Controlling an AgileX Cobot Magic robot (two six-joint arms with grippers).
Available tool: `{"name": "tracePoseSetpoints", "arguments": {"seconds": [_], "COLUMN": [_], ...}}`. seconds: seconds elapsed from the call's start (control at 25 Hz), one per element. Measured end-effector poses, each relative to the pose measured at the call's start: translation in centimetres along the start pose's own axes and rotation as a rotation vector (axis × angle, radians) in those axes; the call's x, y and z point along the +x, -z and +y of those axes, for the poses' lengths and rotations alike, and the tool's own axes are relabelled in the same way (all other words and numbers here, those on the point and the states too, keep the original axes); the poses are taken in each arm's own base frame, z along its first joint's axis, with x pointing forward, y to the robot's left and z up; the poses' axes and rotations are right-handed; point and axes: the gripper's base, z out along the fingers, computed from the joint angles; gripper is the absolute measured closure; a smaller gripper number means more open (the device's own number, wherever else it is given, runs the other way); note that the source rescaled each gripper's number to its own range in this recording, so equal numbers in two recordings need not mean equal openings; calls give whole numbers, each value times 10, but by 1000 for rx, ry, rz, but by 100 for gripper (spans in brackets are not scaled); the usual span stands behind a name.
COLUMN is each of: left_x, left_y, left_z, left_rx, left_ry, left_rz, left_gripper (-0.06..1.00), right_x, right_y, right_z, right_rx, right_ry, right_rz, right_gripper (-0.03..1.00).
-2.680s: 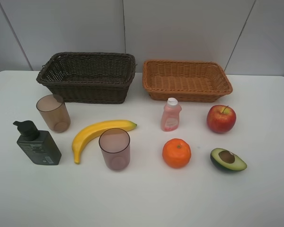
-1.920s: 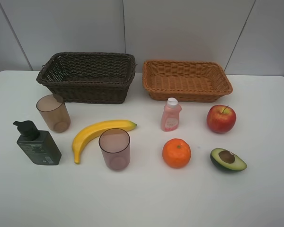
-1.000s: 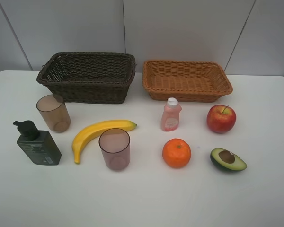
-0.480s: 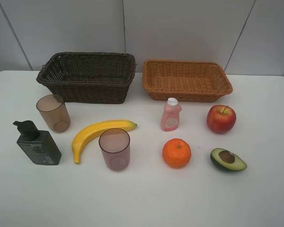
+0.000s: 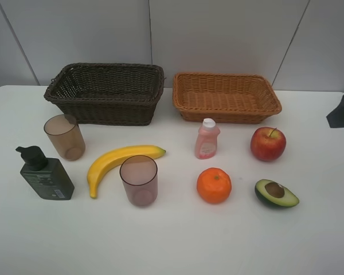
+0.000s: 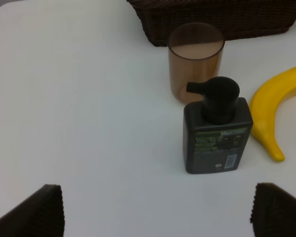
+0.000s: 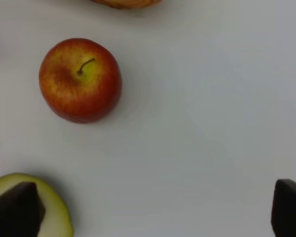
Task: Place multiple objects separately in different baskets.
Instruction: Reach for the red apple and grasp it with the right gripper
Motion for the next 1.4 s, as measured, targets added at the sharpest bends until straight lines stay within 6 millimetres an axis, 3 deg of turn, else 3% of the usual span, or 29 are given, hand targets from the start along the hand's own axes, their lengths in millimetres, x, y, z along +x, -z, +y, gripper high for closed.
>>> {"name": "tracePoseSetpoints", "arguments": {"seconds": [0.52,0.96,1.4], "left_x": [0,0,0], "left_y": [0,0,0], "left_z": [0,0,0], "left_rx": [0,0,0], "left_ry": [0,0,0], "left_rz": [0,0,0], "left_gripper": [-6,-6,-6], "right_x": [-25,-28,-30], "right_y": [-75,-117,-145], "right_z": [27,49,53], "right_rx": [-80,-138,-154], "right_ry": [191,511,544], "right_rz": [15,24,42], "right_gripper": [-2,-2,-2]}}
